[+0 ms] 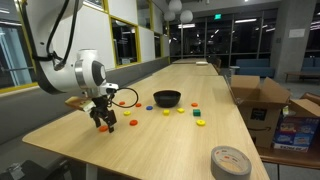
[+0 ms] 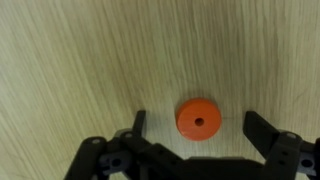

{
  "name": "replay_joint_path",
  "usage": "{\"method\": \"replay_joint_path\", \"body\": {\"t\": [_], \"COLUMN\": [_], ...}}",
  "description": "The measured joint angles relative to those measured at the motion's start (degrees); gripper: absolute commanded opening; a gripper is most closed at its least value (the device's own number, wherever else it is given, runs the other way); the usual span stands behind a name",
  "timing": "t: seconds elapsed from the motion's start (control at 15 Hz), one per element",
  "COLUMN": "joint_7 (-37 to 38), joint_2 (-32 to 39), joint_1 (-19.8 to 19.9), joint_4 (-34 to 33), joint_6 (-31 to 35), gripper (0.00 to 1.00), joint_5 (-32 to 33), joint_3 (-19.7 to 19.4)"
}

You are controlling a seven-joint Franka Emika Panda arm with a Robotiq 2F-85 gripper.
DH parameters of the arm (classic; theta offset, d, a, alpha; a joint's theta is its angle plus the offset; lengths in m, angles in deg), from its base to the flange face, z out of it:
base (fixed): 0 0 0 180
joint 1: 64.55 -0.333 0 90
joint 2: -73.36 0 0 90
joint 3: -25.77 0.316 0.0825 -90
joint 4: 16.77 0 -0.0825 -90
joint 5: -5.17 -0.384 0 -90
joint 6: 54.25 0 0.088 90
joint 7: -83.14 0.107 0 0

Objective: Pick up the yellow and orange object on the table and put them in the bowl

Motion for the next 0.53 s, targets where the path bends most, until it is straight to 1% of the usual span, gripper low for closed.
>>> {"method": "replay_joint_path", "body": {"t": [0.13,0.27,0.53], "joint_7": [-2.3,-4.0,-6.1], "joint_2": [-0.1,-0.1,-0.8], "joint_1": [-0.3,-0.5,-1.2], "joint_4": [0.0,0.0,0.0], "joint_6": [-0.2,-0.4,-0.6], "gripper": [1.00,0.74,0.42], "joint_5": [-2.7,-4.7,-6.7], "joint_3": [0.0,-0.1,-0.6]}}
